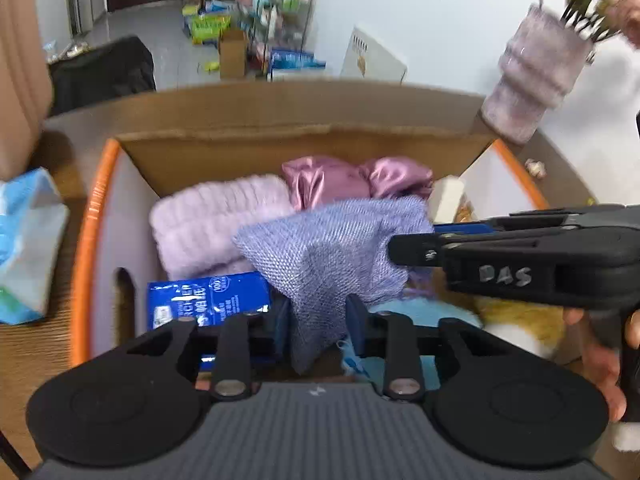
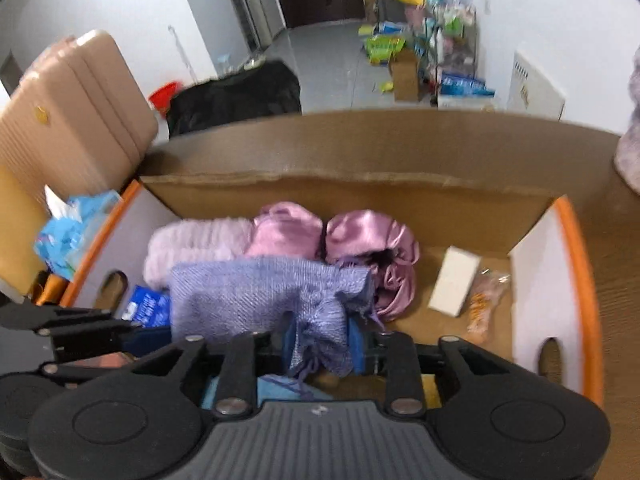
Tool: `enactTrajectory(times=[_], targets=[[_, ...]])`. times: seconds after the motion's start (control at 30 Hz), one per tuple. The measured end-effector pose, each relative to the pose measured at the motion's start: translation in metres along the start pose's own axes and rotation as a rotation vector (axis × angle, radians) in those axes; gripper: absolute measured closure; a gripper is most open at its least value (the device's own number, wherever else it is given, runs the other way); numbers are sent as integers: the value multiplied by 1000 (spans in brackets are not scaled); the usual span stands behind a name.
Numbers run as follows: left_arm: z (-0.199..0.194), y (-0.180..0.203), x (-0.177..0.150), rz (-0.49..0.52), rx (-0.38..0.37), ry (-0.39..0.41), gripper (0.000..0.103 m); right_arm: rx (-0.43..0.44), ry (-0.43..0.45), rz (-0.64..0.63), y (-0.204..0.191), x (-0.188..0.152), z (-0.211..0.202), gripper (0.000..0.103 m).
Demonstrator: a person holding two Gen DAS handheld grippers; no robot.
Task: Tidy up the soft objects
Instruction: 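Carry the lavender pouch with both tools into the box and open, then lift both tools out of the box back toward the table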
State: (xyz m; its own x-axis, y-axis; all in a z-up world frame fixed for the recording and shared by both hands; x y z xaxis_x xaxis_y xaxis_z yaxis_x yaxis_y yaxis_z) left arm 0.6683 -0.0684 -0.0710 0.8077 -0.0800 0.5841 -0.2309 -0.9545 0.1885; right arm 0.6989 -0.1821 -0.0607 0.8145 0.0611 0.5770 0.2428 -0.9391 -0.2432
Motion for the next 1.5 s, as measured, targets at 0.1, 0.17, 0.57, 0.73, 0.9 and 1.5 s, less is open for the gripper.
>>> enactTrajectory(times=[0.1,0.17,0.57,0.73,0.9,1.5], targets=[[-42,-4,6,9,39,85,51,-1,56,-1,4,6,-39,69],[-77,-8,12,-1,67,154,49,-12,103,-18,2,8,-75,65],[-263,0,-18,0,174,615,11,-179,542,-131,-5,-28,-264,17],[-287,17,-57,20,188,725,5,-177,666,-122,-18,-65,-292,17],[-294,28,-81,39,210,744,4,-191,716,-170,-33,-91,-314,17],[-325,49,-295,-2,211,711,0,-72,693,-151,-62,-317,-332,8]])
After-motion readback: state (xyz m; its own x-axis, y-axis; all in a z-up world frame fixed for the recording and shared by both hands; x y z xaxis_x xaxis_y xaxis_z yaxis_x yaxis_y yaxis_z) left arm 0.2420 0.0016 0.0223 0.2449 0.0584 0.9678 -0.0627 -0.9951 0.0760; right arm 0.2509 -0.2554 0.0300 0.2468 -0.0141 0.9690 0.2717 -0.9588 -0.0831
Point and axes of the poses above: each gripper's, at about its wrist camera, not at the fingertips, and z roughly the way its jaws point, y to its right, x to its top, the point moved 10 cm from there along z, roughly the way its jaws point, and after that the axes turned 1 degree about y, right-handed, at the moved point
